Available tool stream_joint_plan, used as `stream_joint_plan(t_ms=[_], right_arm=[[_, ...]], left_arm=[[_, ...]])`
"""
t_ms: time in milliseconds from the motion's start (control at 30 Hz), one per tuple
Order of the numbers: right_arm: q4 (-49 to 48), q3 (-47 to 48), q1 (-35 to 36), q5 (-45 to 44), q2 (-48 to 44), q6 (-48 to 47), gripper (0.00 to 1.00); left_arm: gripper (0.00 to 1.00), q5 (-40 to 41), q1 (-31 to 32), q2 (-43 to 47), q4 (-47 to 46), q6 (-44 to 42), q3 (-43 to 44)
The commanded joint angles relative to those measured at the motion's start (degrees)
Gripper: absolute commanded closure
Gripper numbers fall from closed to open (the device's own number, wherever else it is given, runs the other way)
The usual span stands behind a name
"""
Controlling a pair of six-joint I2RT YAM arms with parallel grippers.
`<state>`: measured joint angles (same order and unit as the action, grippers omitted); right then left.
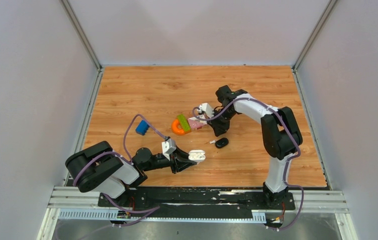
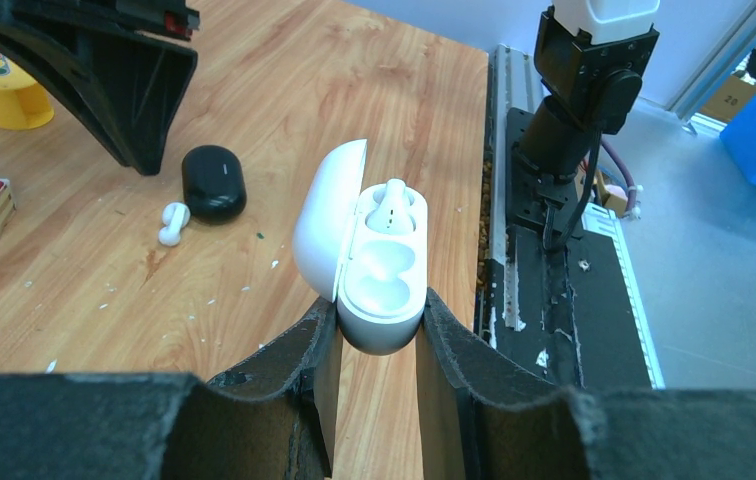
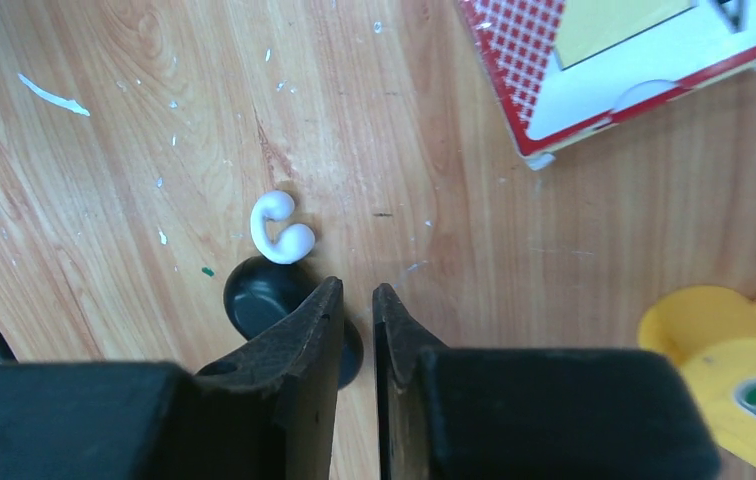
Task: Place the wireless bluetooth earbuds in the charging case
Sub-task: Move the left earbud to the center of the board, then pick up the left earbud from the center of the board.
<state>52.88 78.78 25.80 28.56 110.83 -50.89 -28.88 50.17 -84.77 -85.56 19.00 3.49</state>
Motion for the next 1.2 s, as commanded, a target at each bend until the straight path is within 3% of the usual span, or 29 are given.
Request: stream_joint_plan(t_ms=[0,167,367,700,900,1167], right_arm=[[2.05,3.36,-0.29,1.71,-4.00,-1.94,0.81],[4.97,1.70,0.41,5.99,-5.84,-6.96,0.78],[-3.25,-10.32,3.15,6.59,-16.74,-10.54,0.69],[-27.64,-31.59,3.85,7.42,-34.83,-16.46,0.61],[-31.95,-34.33,7.09,3.70,-35.93,-16.83,0.64],[-30.86,-32.97,9.37,0.23,-29.32,-20.63,0.68]], left_arm=[[0.97,-0.74,0.19,0.64,-6.06,-0.16,1.16],[0.97,-0.76,0.19,0.81,-6.12,-0.15,0.96],[0.97,-0.91,0.14,1.07,-6.46,0.15,0.91],[0.98,1.70,0.16,2.15,-5.04,-0.66,0.50],[0.98,2.30,0.17,2.33,-3.94,-0.82,0.60],[0.99,6.85,0.19,5.04,1.19,-2.98,0.39]])
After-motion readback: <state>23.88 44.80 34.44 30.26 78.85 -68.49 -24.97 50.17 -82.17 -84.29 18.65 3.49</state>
